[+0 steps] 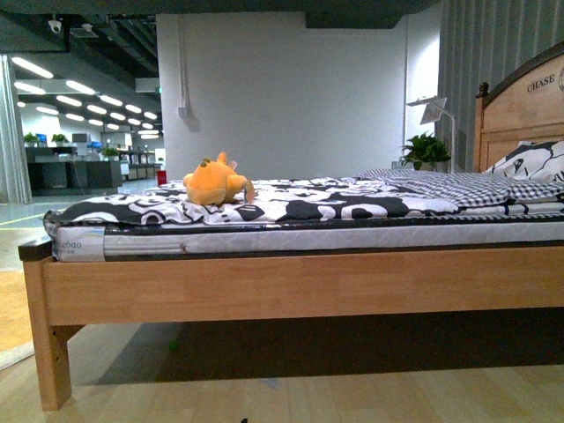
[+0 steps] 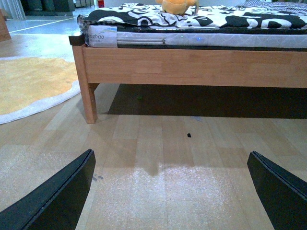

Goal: Put away toys

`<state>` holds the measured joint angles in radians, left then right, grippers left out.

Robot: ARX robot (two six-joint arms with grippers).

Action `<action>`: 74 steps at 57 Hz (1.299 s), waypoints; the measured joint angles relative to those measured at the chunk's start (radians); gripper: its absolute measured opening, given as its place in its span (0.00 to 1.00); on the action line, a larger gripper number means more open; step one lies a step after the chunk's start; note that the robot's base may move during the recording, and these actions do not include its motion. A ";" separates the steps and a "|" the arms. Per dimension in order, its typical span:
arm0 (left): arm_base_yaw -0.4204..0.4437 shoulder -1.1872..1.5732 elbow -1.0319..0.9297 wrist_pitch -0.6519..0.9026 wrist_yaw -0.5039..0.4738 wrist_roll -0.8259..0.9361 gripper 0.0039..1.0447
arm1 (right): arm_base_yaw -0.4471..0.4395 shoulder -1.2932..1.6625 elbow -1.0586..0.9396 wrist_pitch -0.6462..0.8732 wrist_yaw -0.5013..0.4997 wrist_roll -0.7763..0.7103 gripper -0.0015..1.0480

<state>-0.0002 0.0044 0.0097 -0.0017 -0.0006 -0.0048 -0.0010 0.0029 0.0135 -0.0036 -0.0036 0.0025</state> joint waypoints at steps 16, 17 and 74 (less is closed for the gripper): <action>0.000 0.000 0.000 0.000 0.000 0.000 0.94 | 0.000 0.000 0.000 0.000 0.000 0.000 0.94; 0.000 0.000 0.000 0.000 0.000 0.000 0.94 | 0.000 0.000 0.000 0.000 0.000 0.000 0.94; 0.000 0.000 0.000 0.000 0.000 0.000 0.94 | 0.000 0.000 0.000 0.000 0.000 0.000 0.94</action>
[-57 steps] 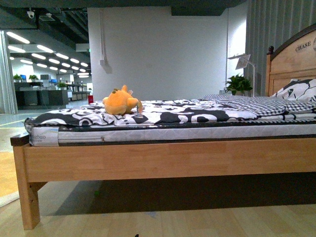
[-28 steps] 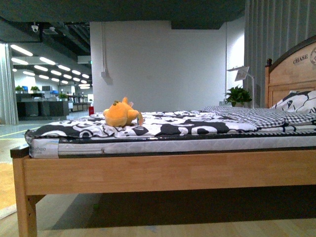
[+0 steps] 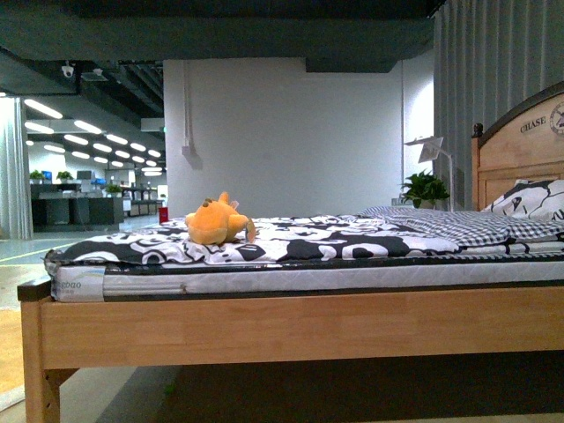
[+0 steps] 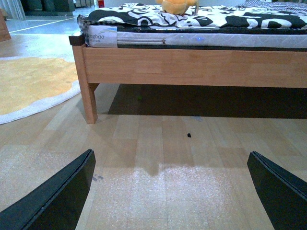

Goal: Put away toys

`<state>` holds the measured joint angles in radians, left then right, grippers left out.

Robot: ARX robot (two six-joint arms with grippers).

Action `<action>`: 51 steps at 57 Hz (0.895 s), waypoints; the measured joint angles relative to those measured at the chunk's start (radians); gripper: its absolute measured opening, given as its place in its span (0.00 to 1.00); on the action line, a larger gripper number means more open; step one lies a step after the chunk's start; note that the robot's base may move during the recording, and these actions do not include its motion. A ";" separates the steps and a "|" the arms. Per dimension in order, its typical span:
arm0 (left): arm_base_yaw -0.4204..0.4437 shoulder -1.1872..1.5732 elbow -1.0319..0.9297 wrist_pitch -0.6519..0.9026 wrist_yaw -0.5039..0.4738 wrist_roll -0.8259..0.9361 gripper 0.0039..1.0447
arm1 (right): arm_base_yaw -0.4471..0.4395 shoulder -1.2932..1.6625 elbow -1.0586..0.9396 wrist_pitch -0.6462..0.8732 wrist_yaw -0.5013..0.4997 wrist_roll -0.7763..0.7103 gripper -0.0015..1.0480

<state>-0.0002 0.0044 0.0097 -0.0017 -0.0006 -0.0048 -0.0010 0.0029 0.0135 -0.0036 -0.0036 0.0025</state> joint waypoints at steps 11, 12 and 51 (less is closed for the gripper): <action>0.000 0.000 0.000 0.000 0.000 0.000 0.94 | 0.000 0.000 0.000 0.000 0.000 0.000 0.94; 0.000 0.000 0.000 0.000 0.000 0.000 0.94 | 0.000 0.000 0.000 0.000 0.000 0.000 0.94; 0.000 0.000 0.000 0.000 0.000 0.000 0.94 | 0.000 0.000 0.000 0.000 0.000 0.000 0.94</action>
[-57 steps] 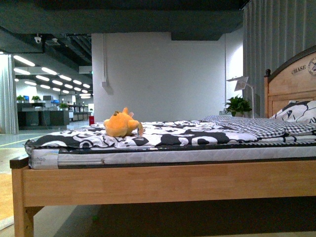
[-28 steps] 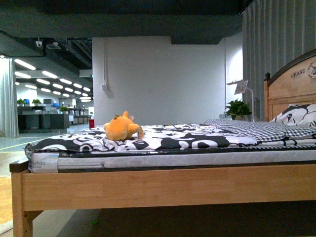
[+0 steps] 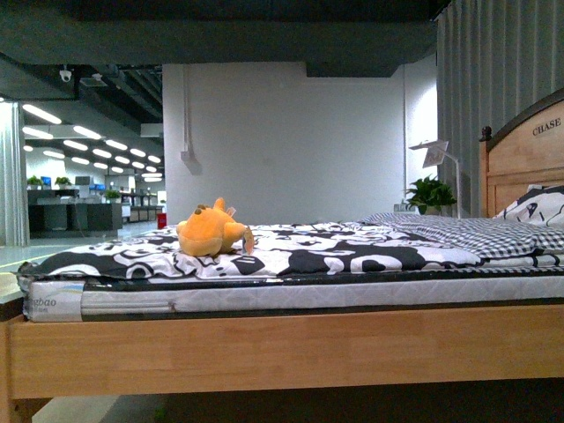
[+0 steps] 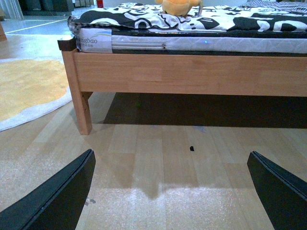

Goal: Put away toys

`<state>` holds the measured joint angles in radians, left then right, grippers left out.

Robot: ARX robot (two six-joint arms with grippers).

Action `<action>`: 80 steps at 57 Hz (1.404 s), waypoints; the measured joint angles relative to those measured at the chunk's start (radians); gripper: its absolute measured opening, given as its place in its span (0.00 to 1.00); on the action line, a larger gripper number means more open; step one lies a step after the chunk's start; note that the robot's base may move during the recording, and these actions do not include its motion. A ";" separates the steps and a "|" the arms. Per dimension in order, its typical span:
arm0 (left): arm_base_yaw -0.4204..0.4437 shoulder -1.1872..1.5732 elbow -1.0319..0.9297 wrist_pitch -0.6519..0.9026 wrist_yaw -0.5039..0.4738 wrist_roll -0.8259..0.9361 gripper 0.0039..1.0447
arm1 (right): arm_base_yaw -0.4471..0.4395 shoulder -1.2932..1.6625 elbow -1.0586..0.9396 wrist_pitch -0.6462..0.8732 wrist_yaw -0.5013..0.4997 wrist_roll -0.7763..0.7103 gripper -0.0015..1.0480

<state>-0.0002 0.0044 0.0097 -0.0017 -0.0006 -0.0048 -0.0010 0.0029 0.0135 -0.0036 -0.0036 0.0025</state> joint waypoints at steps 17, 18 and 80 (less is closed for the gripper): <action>0.000 0.000 0.000 0.000 0.000 0.000 0.94 | 0.000 0.000 0.000 0.000 0.000 0.000 0.94; 0.000 0.000 0.000 0.000 0.000 0.000 0.94 | 0.000 0.000 0.000 0.000 0.000 0.000 0.94; 0.000 0.000 0.000 0.000 0.000 0.000 0.94 | 0.000 0.000 0.000 0.000 0.003 0.000 0.94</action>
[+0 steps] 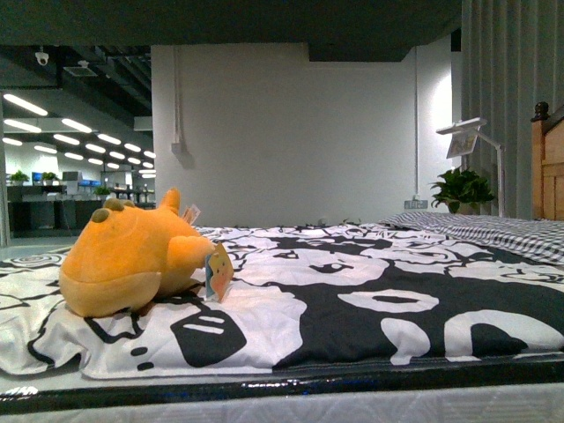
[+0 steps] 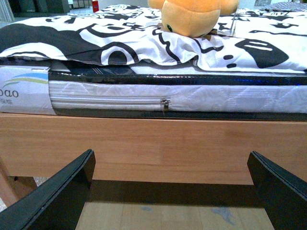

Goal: Put away toys

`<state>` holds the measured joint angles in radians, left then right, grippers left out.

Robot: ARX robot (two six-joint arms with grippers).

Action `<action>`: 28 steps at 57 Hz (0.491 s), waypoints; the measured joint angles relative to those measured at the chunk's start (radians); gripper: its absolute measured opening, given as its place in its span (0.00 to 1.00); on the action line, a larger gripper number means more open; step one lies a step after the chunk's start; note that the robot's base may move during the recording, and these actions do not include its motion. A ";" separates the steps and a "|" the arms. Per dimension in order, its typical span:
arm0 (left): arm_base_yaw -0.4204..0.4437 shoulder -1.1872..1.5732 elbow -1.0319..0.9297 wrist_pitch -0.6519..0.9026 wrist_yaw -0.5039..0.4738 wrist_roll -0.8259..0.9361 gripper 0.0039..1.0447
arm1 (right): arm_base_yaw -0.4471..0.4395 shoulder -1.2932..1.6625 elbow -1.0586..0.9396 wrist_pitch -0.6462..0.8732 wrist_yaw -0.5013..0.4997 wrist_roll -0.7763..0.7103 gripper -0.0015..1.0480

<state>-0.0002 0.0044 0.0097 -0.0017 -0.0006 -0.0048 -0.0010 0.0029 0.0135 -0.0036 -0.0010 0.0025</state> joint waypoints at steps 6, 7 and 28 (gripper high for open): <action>0.000 0.000 0.000 0.000 0.000 0.000 0.94 | 0.000 0.000 0.000 0.000 0.000 0.000 0.94; 0.000 0.000 0.000 0.000 0.000 0.000 0.94 | 0.000 0.000 0.000 0.000 -0.001 0.000 0.94; 0.000 0.000 0.000 0.000 0.000 0.000 0.94 | 0.000 0.000 0.000 0.000 0.000 0.000 0.94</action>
<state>-0.0002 0.0044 0.0097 -0.0017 -0.0006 -0.0048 -0.0010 0.0029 0.0135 -0.0036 -0.0013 0.0025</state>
